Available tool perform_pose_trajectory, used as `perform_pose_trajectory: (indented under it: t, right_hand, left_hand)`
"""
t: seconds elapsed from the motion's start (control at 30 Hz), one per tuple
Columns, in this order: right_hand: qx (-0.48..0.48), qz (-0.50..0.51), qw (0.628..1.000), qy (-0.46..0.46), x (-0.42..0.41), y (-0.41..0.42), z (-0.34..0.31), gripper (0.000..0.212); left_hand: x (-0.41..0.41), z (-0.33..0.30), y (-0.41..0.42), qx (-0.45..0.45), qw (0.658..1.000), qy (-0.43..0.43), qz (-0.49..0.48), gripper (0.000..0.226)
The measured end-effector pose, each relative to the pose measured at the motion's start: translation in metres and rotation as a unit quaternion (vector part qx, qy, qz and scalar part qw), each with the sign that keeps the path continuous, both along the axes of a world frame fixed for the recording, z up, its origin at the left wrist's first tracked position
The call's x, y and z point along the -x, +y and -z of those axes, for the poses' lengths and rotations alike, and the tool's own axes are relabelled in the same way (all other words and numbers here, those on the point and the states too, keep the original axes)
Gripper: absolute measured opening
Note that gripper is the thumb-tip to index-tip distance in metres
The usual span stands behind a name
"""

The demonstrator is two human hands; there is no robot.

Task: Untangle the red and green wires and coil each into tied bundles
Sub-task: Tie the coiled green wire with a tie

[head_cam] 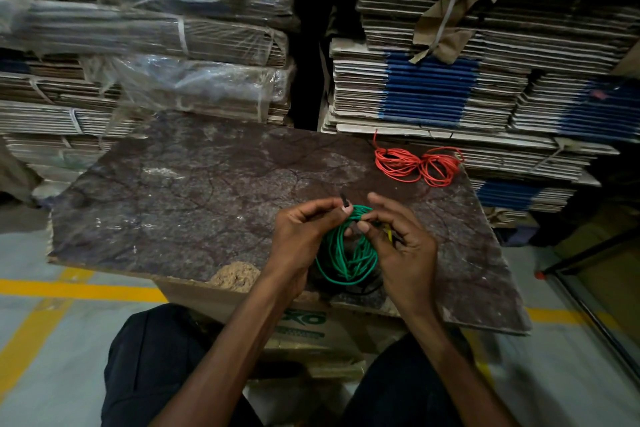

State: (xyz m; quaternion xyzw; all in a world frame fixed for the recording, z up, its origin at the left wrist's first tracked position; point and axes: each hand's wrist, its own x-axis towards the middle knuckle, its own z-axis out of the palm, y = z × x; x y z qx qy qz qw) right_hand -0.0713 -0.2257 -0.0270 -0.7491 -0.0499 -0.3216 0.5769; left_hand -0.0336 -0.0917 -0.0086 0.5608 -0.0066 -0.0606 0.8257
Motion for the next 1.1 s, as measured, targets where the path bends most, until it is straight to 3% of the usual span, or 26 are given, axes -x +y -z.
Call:
perform_pose_trajectory:
  t: [0.23,0.53,0.83,1.0,1.1]
  right_hand:
    - [0.076,0.019,0.995,-0.055,0.000,-0.001,-0.004,0.010]
    - [0.083,0.078,0.992,-0.062,0.003,0.001,-0.003,0.004]
    - [0.055,0.097,0.993,-0.043,0.005,0.000,-0.010,0.020]
    - [0.105,0.103,0.987,-0.067,0.006,-0.001,-0.019,0.006]
    - [0.055,0.055,0.996,-0.039,0.006,0.001,-0.027,0.009]
  left_hand:
    - [-0.001,-0.004,0.002,0.020,1.000,0.013,0.010,0.020]
    - [0.004,-0.005,0.003,0.031,0.999,0.007,0.043,0.019]
    - [0.002,0.002,0.002,-0.009,1.000,0.018,0.011,0.017]
    - [-0.001,0.006,0.000,-0.062,0.998,-0.002,-0.017,0.013]
    - [-0.003,0.007,0.001,-0.085,0.996,-0.021,-0.021,0.012]
